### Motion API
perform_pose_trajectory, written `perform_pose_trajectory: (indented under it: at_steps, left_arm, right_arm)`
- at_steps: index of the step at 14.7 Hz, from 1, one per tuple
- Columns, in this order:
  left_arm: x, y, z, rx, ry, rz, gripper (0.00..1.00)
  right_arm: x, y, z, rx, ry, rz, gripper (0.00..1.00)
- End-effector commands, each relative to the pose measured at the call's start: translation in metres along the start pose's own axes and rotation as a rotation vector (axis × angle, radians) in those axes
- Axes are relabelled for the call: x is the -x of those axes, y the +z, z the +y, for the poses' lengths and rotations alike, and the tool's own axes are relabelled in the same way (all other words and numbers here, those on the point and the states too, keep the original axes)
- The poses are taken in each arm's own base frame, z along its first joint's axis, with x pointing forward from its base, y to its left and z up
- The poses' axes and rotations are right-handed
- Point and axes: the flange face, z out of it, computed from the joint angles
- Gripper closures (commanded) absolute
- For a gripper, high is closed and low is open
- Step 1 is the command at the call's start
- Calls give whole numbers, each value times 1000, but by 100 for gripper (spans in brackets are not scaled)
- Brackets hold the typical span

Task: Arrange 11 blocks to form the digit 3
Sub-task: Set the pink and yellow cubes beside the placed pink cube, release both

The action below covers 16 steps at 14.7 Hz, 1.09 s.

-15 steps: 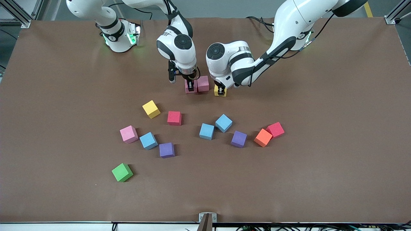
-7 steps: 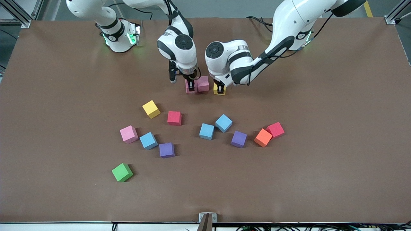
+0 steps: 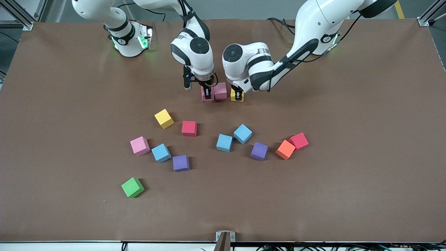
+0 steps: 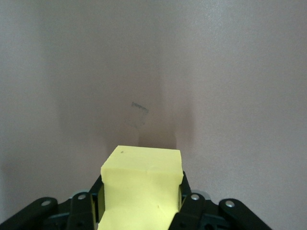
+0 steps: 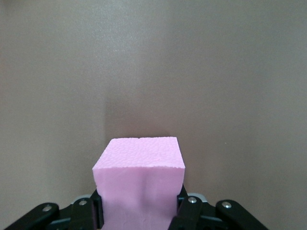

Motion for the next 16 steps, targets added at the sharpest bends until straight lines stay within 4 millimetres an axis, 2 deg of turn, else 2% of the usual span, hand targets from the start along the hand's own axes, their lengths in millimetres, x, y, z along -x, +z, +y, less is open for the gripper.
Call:
perform_pose_trajectory:
  at_steps: [1, 3, 5, 6, 7, 9, 16]
  left_arm:
    - [7, -5, -19, 57, -342, -5, 61]
    - [9, -5, -20, 63, -334, -8, 61]
    - [11, -6, -23, 63, -328, -16, 61]
    - [15, -6, -29, 63, -319, -17, 61]
    - [17, -5, -31, 62, -315, -16, 61]
    - [18, -4, -31, 61, -327, -18, 61]
    - [25, -1, -40, 53, -338, -18, 61]
  right_arm:
    - [5, 5, 4, -5, 8, 6, 98]
    - [5, 5, 4, -4, 8, 8, 93]
    - [5, 5, 4, -4, 10, 8, 78]
    - [4, 5, 3, -5, 10, 7, 53]
    - [4, 5, 2, -5, 11, 7, 40]
    - [4, 5, 4, -4, 7, 10, 0]
    - [4, 5, 3, -8, -5, 15, 0]
